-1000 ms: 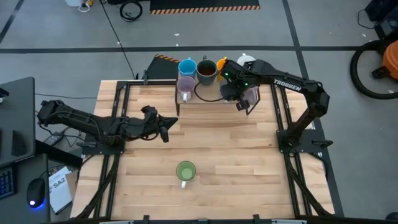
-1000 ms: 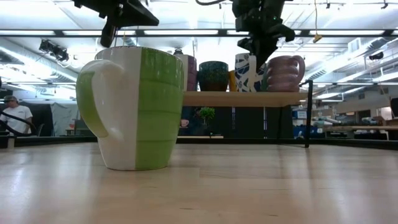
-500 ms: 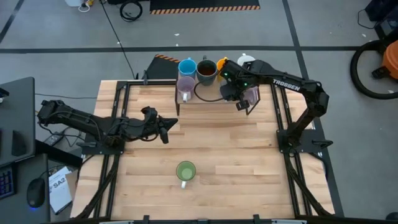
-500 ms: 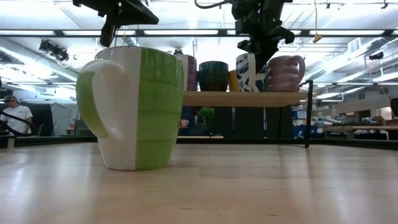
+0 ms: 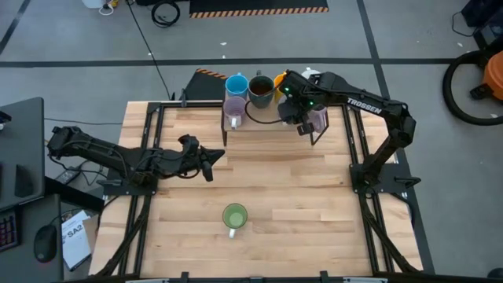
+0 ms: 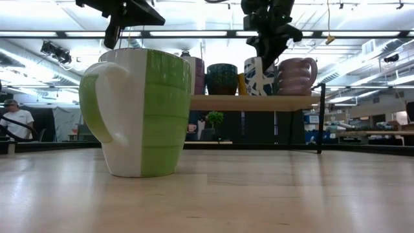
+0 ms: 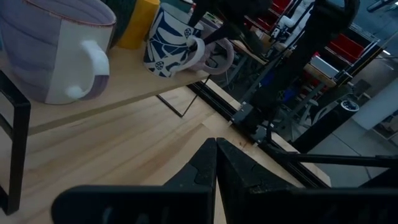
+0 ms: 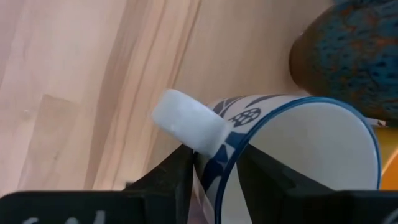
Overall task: Place coffee mugs
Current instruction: Put the white mug on the shelf
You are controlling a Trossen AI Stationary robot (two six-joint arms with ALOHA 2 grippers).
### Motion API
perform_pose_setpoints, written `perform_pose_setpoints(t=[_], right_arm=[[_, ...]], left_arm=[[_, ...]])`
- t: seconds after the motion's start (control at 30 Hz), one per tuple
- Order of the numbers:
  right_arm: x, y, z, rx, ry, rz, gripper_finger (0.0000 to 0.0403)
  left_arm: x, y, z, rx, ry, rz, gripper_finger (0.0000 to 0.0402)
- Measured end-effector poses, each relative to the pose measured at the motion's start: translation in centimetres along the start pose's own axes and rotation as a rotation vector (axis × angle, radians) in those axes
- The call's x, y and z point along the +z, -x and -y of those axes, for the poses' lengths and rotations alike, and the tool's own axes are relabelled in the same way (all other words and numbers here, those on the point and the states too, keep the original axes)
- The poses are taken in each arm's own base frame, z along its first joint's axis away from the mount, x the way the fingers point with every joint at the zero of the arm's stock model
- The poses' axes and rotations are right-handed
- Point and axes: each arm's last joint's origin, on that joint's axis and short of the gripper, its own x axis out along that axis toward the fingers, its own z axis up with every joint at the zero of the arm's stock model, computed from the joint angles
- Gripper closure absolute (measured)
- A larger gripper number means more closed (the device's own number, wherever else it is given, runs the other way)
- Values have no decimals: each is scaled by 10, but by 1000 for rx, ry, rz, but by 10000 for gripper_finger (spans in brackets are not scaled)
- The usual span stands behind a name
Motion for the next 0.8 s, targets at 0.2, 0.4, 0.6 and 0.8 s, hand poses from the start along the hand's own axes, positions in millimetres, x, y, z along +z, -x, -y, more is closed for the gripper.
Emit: perform_pose_setpoints(t=[0.2, 0.4, 0.6, 0.8], right_arm=[[-1, 0, 0, -31, 7, -37, 265], [0, 3, -2, -60, 10, -64, 265], [1, 11, -6, -104, -16, -69, 265], [-1, 25, -11, -163, -45, -67, 265]], left_arm=[[0, 0, 0, 0, 0, 0, 386], [-1, 1, 1, -5, -1, -3, 386], [-1, 1, 1, -5, 1, -3, 386], [0, 1, 2, -30, 29, -13, 386]])
